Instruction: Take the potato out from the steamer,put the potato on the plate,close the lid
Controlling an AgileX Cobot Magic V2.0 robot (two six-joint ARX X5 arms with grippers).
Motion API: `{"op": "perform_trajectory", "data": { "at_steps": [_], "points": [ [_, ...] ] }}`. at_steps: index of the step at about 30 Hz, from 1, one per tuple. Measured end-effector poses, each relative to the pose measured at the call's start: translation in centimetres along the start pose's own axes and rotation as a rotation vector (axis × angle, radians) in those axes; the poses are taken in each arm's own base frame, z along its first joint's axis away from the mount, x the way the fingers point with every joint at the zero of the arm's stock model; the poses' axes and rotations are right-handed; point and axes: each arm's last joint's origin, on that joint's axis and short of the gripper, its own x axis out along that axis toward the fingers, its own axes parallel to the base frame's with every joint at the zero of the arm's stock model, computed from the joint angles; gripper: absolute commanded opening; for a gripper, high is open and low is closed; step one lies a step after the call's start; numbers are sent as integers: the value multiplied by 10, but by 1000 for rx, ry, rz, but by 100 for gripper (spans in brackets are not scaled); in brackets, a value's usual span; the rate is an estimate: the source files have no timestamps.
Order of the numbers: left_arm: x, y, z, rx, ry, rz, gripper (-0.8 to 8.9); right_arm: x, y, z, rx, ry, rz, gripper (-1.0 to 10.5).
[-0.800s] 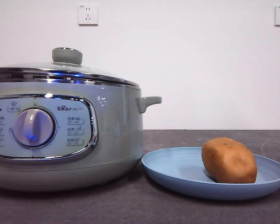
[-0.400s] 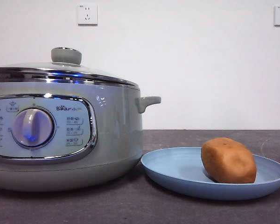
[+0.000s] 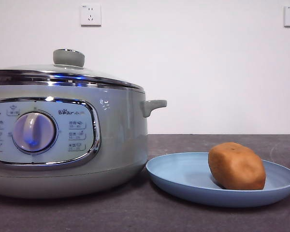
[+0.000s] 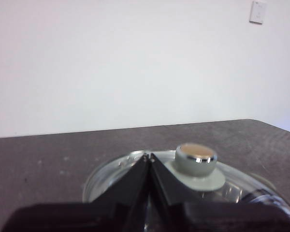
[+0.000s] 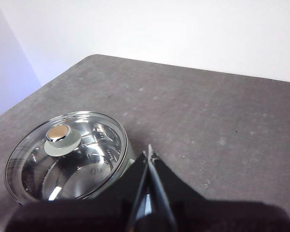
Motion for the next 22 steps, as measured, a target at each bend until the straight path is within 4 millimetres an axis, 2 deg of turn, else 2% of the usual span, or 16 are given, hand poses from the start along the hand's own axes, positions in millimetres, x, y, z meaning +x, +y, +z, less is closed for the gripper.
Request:
{"op": "perform_trajectory", "data": {
  "at_steps": [9,22],
  "points": [
    [-4,6,-33,-32,24,37,-3,0,0,0,0,0,0,-1],
    [-8,14,-54,-58,136,109,-3,0,0,0,0,0,0,-1]
  ]
}}
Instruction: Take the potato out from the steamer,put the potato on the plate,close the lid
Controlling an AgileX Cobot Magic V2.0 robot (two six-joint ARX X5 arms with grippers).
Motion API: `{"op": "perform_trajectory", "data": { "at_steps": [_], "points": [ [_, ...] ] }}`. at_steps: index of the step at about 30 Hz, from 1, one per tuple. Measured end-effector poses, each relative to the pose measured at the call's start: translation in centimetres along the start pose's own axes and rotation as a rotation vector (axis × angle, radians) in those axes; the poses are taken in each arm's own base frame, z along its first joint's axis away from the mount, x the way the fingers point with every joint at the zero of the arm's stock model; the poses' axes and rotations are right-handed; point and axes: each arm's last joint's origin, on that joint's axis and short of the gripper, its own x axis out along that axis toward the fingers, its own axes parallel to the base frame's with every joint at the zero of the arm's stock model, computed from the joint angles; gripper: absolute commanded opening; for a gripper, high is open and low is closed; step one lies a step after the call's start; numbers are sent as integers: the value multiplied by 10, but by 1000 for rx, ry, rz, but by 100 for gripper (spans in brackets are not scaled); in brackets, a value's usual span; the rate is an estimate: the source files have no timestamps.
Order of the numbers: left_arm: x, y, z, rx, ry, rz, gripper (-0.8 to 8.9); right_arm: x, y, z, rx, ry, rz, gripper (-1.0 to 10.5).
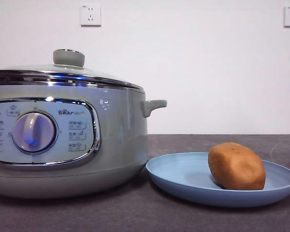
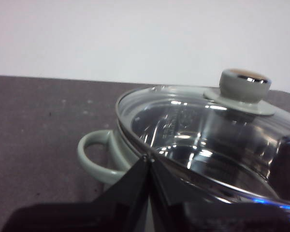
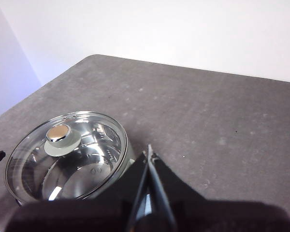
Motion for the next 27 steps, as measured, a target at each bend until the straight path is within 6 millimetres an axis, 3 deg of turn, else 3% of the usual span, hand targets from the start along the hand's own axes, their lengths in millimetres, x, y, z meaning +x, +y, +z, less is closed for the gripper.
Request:
{"op": "perform_trajectory", "data": {
  "at_steps": [6,27],
  "points": [
    [-1,4,-12,-21,123,69,-3,0,0,0,0,0,0,-1],
    [-1,5,-12,-18,118,94,-3,0,0,-1,1,5,0,-1]
  ]
}}
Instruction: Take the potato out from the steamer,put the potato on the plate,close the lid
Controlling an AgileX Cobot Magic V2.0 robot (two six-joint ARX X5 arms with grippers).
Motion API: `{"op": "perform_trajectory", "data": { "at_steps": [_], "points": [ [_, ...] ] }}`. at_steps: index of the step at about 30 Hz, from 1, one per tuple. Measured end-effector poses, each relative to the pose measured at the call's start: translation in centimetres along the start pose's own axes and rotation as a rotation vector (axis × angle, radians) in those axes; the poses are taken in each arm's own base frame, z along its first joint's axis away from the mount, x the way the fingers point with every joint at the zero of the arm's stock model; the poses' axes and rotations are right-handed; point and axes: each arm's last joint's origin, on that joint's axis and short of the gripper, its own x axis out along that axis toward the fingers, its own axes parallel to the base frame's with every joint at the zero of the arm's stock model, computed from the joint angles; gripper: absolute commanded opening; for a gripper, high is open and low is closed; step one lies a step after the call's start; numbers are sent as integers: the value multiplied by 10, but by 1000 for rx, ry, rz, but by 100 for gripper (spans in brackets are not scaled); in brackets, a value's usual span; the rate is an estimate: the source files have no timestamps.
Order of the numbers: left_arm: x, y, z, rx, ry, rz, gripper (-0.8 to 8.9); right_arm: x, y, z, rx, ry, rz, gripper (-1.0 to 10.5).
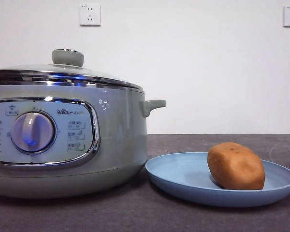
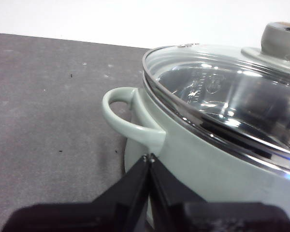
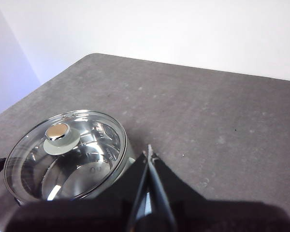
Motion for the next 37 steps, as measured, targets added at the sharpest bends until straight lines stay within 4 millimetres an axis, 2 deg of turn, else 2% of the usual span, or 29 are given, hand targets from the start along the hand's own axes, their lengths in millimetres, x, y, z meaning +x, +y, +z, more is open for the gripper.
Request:
{"op": "perform_trajectory", "data": {
  "at_steps": [17,24,31,37],
  "points": [
    [0,0,0,0,0,0,-3,0,-2,-3,-27,33,-14,-1],
    [0,0,0,0,0,0,-3,0,-26,-8,-46,72,-199,-1],
    [0,0,0,0,0,0,-3,6,-55,-42,49,121,-392,-1],
    [0,0,0,0,0,0,-3,20,-63,-83,30,-48,-419,-1]
  ]
}}
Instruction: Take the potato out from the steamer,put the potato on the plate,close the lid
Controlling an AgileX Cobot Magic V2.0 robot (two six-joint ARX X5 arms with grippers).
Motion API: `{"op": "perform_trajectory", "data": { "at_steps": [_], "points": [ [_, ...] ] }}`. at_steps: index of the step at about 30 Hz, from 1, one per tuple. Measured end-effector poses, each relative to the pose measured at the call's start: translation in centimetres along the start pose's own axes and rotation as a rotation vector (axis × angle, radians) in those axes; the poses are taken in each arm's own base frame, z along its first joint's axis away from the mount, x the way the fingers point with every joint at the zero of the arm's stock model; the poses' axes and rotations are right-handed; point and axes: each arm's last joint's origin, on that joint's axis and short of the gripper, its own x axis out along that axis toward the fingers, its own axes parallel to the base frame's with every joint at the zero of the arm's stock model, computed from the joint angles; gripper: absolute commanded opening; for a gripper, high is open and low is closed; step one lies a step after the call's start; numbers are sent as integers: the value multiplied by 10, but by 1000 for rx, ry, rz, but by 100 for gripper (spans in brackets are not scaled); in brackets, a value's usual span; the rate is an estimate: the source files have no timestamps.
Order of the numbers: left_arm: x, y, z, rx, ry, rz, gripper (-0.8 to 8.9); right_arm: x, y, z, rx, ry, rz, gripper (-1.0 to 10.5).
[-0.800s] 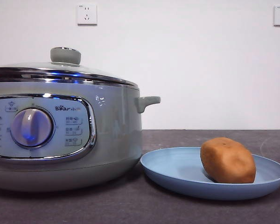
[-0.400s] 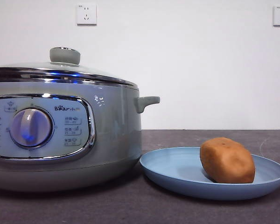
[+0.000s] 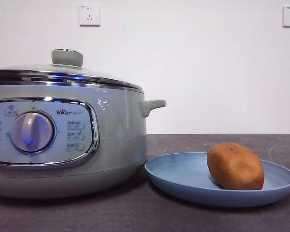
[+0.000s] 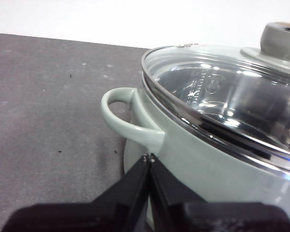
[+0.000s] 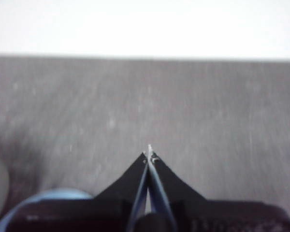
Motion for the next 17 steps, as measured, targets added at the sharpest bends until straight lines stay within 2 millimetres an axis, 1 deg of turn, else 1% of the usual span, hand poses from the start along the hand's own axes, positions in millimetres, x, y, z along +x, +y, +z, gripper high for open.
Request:
{"op": "perform_trajectory", "data": {
  "at_steps": [1,5,11,14,17],
  "points": [
    [0,0,0,0,0,0,-3,2,0,-7,3,-35,0,-1],
    [0,0,0,0,0,0,-3,13,0,-50,36,-133,0,-1],
    [0,0,0,0,0,0,-3,25,0,-112,91,-143,1,-1],
    [0,0,0,0,0,0,-3,27,0,-136,119,-129,2,-1],
    [0,0,0,0,0,0,-3,27,0,-150,131,-126,3,-1]
  ]
}}
